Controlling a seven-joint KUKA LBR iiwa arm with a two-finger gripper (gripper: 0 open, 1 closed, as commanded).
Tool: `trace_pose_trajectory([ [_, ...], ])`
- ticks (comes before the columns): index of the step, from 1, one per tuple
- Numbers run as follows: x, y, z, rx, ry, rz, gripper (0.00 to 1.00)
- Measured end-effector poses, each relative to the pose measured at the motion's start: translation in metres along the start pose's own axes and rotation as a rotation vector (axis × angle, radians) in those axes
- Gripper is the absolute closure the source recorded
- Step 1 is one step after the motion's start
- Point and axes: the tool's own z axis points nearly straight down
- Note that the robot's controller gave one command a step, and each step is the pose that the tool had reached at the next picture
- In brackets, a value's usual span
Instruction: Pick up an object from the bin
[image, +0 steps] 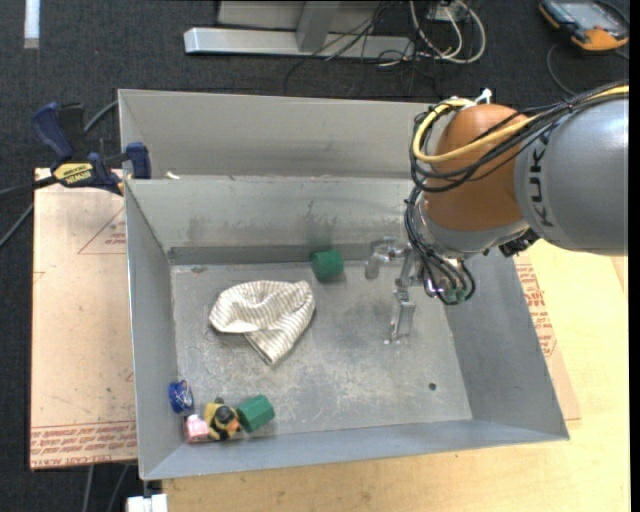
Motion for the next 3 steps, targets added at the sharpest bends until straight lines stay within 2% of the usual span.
trace_pose_trajectory([
  [1, -0.005, 0.086, 0.067, -0.005, 0.011, -0.060, 0.00],
  [2, -0.023, 0.070, 0.082, 0.000, -0.004, -0.081, 0.00],
  [3, 0.041, 0.168, 0.072, -0.005, 0.007, -0.121, 0.00],
])
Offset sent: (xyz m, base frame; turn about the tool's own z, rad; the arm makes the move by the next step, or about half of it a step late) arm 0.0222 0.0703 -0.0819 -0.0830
